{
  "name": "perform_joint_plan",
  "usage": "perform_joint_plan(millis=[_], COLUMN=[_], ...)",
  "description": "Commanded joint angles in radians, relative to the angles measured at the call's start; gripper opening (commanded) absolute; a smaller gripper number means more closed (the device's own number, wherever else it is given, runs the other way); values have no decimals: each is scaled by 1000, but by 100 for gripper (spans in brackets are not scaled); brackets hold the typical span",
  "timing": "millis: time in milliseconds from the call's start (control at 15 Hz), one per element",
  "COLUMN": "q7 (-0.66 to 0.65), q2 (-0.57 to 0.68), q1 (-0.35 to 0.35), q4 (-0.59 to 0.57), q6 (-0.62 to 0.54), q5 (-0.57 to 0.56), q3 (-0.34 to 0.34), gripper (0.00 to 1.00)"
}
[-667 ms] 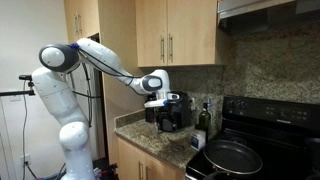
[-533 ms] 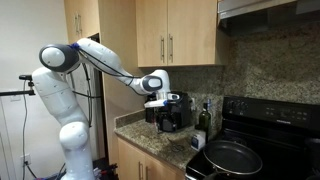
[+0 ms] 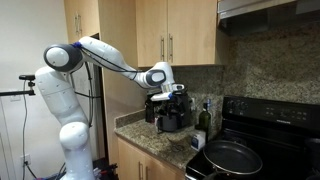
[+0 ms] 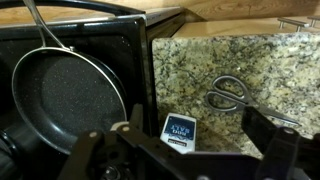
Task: Move the bottle of oil to the left edge of the counter
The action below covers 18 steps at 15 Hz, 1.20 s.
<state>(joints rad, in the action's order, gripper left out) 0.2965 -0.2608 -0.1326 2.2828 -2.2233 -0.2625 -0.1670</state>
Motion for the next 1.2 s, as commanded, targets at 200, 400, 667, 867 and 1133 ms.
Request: perform_joint_plan(millis=[200,400,667,867,1133], q7=[-33,14,36,13,-29], q2=[52,166,283,260,330], q1=[-5,17,4,-10,-9], q4=[-58,-160,-270,-244,-285], q6=[13,-127,-271,-259,-331], q5=[1,254,457,428,386], q3=[2,-55,-51,-33,-26], gripper=[100,100,100,100,100])
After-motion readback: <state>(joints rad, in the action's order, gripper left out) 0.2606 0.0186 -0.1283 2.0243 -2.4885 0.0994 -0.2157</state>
